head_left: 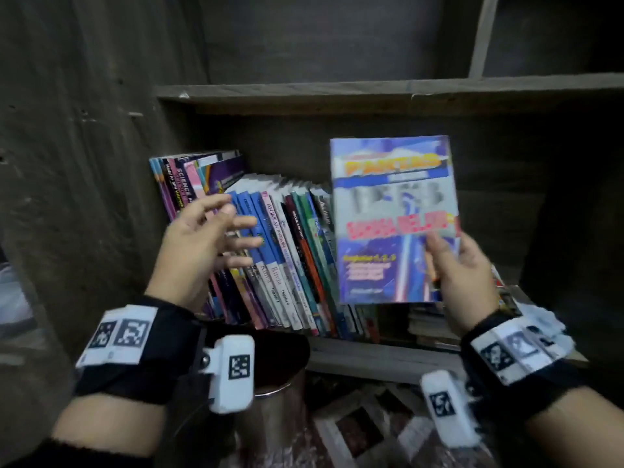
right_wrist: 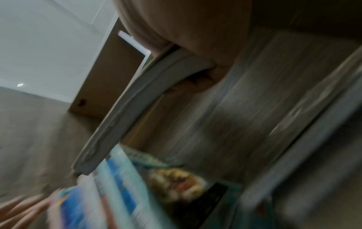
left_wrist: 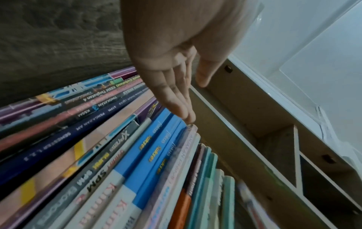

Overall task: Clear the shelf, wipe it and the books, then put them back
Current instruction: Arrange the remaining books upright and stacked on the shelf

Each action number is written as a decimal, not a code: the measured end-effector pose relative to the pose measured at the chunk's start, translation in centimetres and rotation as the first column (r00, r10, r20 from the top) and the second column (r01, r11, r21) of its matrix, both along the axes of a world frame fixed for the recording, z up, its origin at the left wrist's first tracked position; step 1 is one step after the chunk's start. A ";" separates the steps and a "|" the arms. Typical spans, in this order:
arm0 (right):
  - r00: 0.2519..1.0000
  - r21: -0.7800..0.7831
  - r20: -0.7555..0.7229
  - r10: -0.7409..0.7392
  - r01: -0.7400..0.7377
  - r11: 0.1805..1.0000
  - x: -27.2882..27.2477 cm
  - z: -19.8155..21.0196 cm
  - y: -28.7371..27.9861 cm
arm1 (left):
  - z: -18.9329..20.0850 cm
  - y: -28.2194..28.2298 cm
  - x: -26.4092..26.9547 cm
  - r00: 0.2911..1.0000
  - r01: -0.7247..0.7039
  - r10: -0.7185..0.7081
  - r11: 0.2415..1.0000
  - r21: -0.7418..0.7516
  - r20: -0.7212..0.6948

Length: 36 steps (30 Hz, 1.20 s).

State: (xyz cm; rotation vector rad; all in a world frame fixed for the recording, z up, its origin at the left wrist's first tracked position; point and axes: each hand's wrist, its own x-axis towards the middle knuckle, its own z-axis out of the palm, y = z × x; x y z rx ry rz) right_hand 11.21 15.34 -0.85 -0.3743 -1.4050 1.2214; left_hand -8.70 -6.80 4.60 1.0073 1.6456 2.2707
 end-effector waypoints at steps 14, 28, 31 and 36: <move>0.278 0.299 0.819 -0.501 0.539 0.787 1.8 -0.7 7.7 | -5.5 -2.5 -8.9 0.847 -0.479 0.522 0.831 -0.284 0.097; 0.813 0.939 0.305 -0.496 -0.169 0.300 -17.3 5.2 -12.0 | -5.4 -0.7 -10.4 0.911 -0.402 0.349 0.873 -0.276 -0.220; 0.736 0.916 0.401 -0.546 -0.304 0.263 -21.2 7.4 -13.1 | -5.0 -0.5 -11.2 0.919 -0.389 0.353 0.889 -0.244 -0.177; 0.685 0.943 0.294 -0.667 -0.323 0.083 -25.1 9.0 -12.6 | -3.8 -0.7 -11.8 0.899 -0.426 0.327 0.808 -0.408 -0.291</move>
